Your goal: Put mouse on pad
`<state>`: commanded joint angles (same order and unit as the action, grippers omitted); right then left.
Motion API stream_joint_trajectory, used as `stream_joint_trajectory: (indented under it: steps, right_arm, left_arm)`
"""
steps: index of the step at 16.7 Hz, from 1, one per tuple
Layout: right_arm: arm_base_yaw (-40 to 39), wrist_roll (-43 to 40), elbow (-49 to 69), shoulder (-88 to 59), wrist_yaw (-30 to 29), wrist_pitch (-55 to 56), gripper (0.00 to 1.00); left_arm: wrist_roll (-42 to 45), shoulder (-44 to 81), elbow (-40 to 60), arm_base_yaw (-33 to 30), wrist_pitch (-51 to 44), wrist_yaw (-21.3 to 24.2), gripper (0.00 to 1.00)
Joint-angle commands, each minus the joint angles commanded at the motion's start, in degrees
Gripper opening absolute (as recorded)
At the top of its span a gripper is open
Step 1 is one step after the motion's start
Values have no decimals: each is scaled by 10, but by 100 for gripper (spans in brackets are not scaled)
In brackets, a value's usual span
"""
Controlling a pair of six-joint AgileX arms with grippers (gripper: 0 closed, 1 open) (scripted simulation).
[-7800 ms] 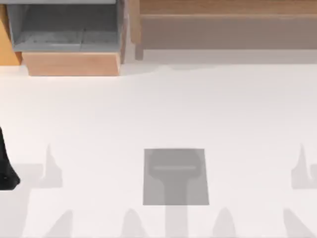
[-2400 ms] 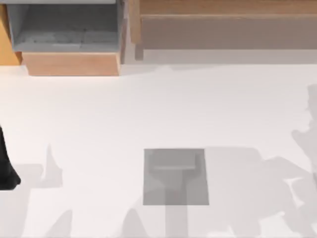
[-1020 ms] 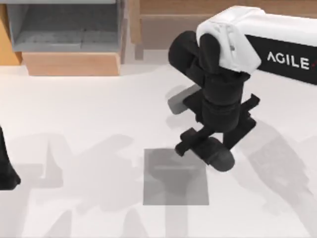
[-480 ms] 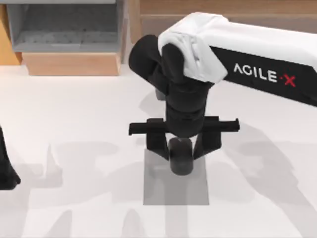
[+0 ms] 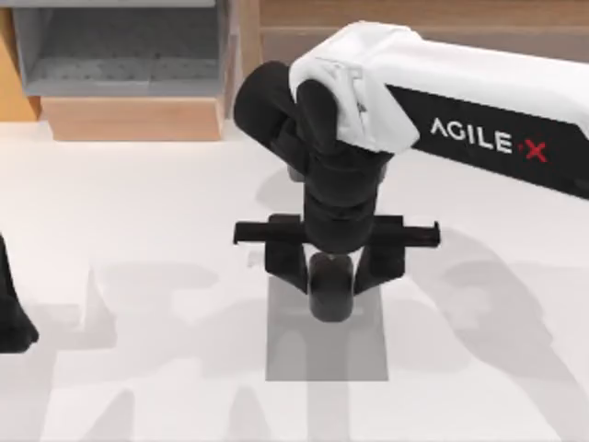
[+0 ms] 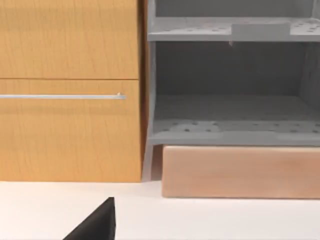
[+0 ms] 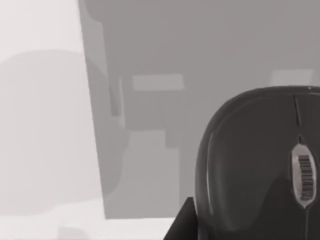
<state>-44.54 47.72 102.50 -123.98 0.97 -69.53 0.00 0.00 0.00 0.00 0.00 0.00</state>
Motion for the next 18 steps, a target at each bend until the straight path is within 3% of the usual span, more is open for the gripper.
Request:
stream_joint_trajectory:
  steps: [12, 18]
  right_arm:
    - [-1, 10, -39, -31, 53, 30, 0]
    - [-3, 4, -55, -20, 23, 71, 0]
  left_arm:
    - [0, 0, 0, 0, 0, 0, 100]
    - [0, 0, 0, 0, 0, 0, 100]
